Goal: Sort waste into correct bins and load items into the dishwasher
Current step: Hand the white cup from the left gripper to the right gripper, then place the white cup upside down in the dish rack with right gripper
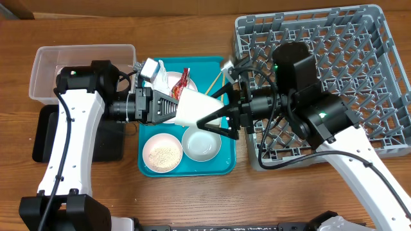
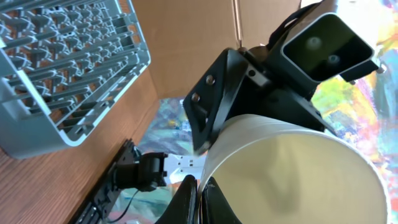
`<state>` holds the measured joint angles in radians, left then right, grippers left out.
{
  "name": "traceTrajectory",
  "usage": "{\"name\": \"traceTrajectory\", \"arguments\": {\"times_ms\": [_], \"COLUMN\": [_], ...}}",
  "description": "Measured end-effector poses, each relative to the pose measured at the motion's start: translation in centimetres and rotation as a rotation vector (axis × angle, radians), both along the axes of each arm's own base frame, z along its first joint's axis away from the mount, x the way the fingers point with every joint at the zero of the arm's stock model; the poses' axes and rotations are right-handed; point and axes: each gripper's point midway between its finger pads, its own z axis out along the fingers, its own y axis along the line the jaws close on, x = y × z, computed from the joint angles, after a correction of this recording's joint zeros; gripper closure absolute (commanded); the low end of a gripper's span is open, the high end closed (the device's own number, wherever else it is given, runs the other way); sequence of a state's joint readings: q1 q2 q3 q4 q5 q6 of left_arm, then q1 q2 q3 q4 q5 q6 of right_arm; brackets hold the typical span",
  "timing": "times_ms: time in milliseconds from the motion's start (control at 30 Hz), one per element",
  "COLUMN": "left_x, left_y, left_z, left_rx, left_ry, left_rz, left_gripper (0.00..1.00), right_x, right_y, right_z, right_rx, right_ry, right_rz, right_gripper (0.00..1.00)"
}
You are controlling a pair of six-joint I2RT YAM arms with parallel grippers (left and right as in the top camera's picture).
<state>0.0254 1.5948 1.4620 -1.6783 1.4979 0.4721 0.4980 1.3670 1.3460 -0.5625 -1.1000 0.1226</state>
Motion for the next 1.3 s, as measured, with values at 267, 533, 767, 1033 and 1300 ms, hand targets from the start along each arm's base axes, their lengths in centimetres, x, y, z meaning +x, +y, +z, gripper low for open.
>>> {"name": "traceTrajectory", "arguments": {"times_ms": [267,533,767,1033,1300], "left_x": [0.0,-0.2,-0.6,0.6,1.0], "left_y": [-0.1,-0.1,0.3,0.5,0.6], "left_z": [0.2,-0.9,-2.9,-3.8,-4.2], "left_rx": [-0.009,0.052,0.167,0.215,0.239], "left_ry": [-0.011,-0.021,-0.021,-0.090,-0.060], "left_rz": [-0.003,-0.019,-0.046,-0.037,-0.025], "left_gripper": [0.95,0.04,0.00,0.00,0.00], "right_x": [0.2,1.9,5.1,1.6,1.8], "right_y": [0.0,-2.4,-10.6,-20.3,-19.9], "right_z": [-0.2,-0.8,-7.4,-14.5,-18.9], "right_rx": [-0.010,-0.029,-0.350,-0.879,-1.110], "right_ry": [0.014,0.123,0.439,0.675,0.745], "right_rz": [-0.017,-0.093,-0.579,-1.079,-1.095], "right_gripper": [0.39,0.44,0.44,0.42,0.37]}}
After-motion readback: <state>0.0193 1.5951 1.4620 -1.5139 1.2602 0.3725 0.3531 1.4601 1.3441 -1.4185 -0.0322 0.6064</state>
